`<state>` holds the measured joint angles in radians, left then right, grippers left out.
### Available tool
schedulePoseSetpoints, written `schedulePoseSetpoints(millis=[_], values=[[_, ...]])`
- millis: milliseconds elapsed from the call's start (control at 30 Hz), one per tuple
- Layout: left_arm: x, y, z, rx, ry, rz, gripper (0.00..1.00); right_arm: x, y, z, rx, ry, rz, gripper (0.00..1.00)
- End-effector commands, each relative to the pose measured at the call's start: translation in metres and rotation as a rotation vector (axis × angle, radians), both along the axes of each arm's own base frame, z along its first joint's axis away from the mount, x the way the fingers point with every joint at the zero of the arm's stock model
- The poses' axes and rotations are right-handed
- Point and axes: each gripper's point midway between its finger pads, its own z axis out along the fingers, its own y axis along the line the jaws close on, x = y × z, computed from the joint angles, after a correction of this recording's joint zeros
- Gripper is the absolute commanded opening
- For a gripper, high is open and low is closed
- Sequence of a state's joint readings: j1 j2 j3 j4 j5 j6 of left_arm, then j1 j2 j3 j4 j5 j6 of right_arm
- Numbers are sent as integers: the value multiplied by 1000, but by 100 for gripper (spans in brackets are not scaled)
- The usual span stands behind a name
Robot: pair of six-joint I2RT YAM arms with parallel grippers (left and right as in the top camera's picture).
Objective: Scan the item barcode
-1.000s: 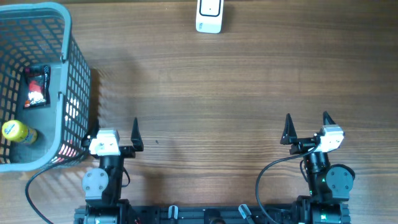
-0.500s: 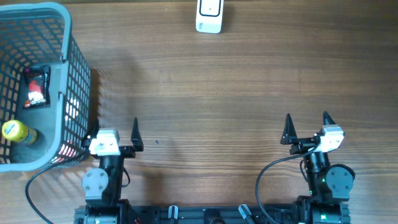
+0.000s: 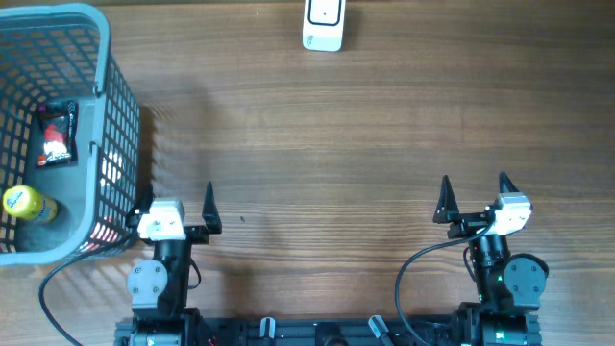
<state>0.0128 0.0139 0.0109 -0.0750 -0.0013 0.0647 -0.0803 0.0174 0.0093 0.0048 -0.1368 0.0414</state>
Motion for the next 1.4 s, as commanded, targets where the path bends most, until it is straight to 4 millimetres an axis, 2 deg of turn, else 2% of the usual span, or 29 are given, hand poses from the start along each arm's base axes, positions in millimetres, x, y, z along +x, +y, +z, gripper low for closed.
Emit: schedulePoseSetpoints(millis=[0,167,300,367,433,500,600,700,967,1067,1200,1267,1367], values=[[0,-2,0,-13,-5,-9,100,0,-3,0,12,-6,-15,100],[0,-2,0,-13,-6,-9,100,0,-3,1,12,-6,-15,100],[0,5,1,33,-11,30,100,0,-3,0,12,-6,-15,100],[0,-7,12,-8,-57,-37,100,0,-3,0,12,-6,-15,100],[-1,-23,14,-29,-62,-129,100,0,-3,0,12,-6,-15,100],[-1,-25,10,-36,-44,-144,100,0,-3,0,12,-6,-15,100],[-2,-31,17,-56,-69,-176,100,0,-3,0,12,-6,-15,100],[-5,-31,35,-54,-95,-180,100,0,-3,0,12,-6,-15,100],[-18,-33,108,-49,-149,-188,100,0,-3,0,12,-6,-15,100],[-21,-43,135,-45,-178,-250,100,0,-3,0,12,-6,-15,100],[-34,-67,175,-15,-307,-402,100,0,-3,0,12,-6,-15,100],[-40,-77,180,-2,-330,-467,100,0,-3,0,12,-6,-15,100],[-38,-71,184,-5,-348,-426,100,0,-3,0,12,-6,-15,100]])
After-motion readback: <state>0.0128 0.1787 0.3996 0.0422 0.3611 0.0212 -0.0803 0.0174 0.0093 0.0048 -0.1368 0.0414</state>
